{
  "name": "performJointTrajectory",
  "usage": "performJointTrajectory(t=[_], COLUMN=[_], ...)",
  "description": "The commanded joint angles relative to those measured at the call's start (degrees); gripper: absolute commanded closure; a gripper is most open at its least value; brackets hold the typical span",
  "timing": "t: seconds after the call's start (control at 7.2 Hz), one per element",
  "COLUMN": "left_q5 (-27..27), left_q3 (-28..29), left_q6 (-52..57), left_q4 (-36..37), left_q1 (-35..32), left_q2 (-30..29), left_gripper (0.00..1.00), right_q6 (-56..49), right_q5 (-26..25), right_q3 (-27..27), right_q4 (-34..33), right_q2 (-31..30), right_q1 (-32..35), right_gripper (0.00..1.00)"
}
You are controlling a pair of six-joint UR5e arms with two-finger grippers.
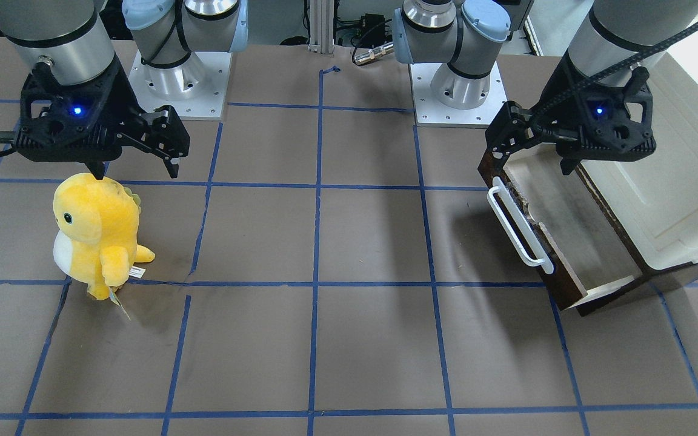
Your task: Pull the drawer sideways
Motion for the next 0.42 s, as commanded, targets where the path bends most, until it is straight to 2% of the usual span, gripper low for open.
performJointTrajectory(t=[0.0, 0.28], left_q5=[-0.1, -0.2], left_q3=[-0.6, -0.7], left_q6=[0.7, 0.7], left_q4=[0.9, 1.1], left_q1=[0.0, -0.1], left_q2=[0.4, 0.4], left_gripper=[0.0, 0.0], right_q6=[0.0, 0.0], right_q5=[0.0, 0.0], right_q3=[0.0, 0.0], right_q4=[0.0, 0.0], right_q2=[0.0, 0.0], right_q1=[0.0, 0.0], right_gripper=[0.0, 0.0])
